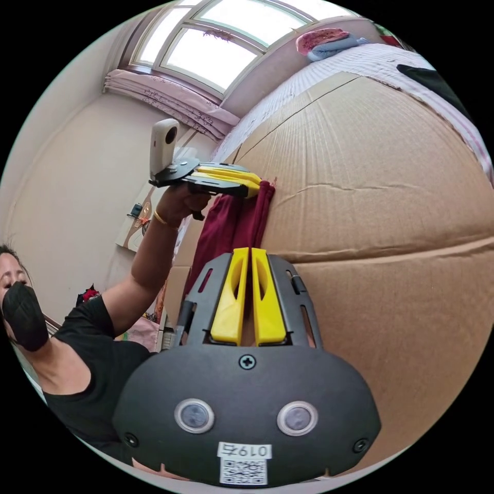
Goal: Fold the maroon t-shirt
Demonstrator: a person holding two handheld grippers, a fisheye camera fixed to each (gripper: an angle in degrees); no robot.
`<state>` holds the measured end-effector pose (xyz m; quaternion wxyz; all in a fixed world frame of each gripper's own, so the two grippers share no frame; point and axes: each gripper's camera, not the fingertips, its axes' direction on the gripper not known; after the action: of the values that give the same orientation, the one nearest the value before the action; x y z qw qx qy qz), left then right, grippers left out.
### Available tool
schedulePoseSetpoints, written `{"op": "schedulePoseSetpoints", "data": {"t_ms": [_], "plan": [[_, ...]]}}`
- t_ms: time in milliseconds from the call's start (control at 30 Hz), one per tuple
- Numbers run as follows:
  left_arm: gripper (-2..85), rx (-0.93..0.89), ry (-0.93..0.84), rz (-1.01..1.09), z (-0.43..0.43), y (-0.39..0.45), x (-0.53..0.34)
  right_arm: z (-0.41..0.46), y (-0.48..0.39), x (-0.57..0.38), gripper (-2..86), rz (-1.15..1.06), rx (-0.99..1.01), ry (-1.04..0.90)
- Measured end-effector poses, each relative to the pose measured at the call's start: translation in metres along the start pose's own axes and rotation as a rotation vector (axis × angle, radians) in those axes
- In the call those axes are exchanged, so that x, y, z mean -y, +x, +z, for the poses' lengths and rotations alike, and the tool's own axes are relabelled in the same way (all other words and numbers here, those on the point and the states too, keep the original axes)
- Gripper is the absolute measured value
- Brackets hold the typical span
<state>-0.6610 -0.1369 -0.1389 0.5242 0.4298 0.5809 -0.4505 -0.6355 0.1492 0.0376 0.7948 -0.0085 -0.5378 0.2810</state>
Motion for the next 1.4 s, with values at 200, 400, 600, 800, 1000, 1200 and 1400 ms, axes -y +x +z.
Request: {"op": "schedulePoseSetpoints", "data": {"t_ms": [200,400,600,800,1000,1200,1400], "plan": [[0.9,0.021,0.001,0.029,-0.003,0.018,0.008,0.004,-0.006,-0.01,-0.1,-0.009,-0.022,-0.004],[1.1,-0.102,-0.024,0.006,0.008,0.003,0.009,0.006,-0.009,-0.02,-0.1,-0.008,-0.024,-0.004],[1.7,-0.116,-0.024,0.011,0.012,0.01,0.012,0.007,-0.013,-0.03,-0.2,-0.004,-0.032,0.0],[4.3,-0.097,-0.062,0.057,0.012,0.028,0.016,0.008,-0.016,-0.04,-0.2,0.001,-0.032,0.004],[8.2,-0.174,0.002,0.09,-0.005,0.031,0.016,0.007,-0.019,-0.05,-0.3,0.007,-0.029,0.009],[7.1,-0.147,-0.048,0.074,0.004,0.039,0.019,0.006,-0.024,-0.059,-0.2,0.007,-0.035,0.009],[4.2,-0.164,-0.052,0.045,0.019,0.045,0.013,0.006,-0.028,-0.067,-0.2,0.003,-0.036,0.004]]}}
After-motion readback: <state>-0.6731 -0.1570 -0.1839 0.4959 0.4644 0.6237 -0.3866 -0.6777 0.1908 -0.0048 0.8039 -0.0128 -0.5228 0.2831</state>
